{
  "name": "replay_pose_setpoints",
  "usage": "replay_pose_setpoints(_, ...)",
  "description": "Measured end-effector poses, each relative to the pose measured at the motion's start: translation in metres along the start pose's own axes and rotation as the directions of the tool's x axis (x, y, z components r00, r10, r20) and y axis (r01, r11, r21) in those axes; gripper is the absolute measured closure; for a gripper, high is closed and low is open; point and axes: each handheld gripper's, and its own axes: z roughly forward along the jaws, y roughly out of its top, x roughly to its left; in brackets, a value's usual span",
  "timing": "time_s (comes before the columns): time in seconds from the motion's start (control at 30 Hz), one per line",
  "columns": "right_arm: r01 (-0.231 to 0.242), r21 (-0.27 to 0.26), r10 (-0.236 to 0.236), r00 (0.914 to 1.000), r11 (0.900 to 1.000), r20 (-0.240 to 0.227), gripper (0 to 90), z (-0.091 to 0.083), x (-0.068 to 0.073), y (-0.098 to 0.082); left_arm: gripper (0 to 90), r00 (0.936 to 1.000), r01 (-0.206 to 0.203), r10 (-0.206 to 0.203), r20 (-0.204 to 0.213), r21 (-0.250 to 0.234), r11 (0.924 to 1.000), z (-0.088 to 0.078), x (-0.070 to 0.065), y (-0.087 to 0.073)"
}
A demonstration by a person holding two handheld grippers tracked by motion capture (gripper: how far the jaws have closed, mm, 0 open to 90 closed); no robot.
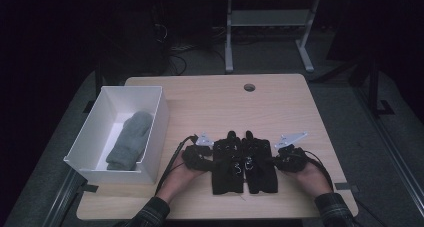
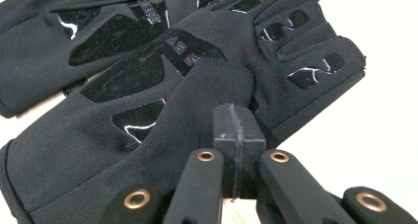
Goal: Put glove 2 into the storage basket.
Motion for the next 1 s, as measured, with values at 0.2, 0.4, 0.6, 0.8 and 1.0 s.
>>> replay_pose_setpoints(0.2,0.010,0.001,-0.010,0.9999,1.000,-0.006,90.0,0.001,0.001,0.000,75.5,0.9991,0.043,-0.043,0.003,0.007,0.9991,0.000,0.001,0.001)
replay_pose_setpoints(0.4,0.012,0.003,-0.012,0.9998,1.000,-0.013,90.0,0.002,0.004,0.001,84.9,0.9969,0.077,-0.077,0.014,0.024,0.9968,-0.003,0.004,0.002)
replay_pose_setpoints(0.6,0.016,0.003,-0.016,0.9996,1.000,-0.022,90.0,0.002,0.006,0.002,85.5,0.9839,0.157,-0.156,0.088,-0.005,0.9877,-0.014,0.013,0.003)
replay_pose_setpoints(0.8,0.024,-0.002,-0.024,0.9993,1.000,-0.027,90.0,0.004,0.007,0.003,85.5,0.9770,0.179,-0.171,0.127,-0.049,0.9826,-0.025,0.014,0.005)
replay_pose_setpoints(1.0,0.025,-0.005,-0.025,0.9990,1.000,-0.036,90.0,0.006,0.010,0.004,85.7,0.9626,0.224,-0.204,0.179,-0.105,0.9689,-0.036,0.016,0.008)
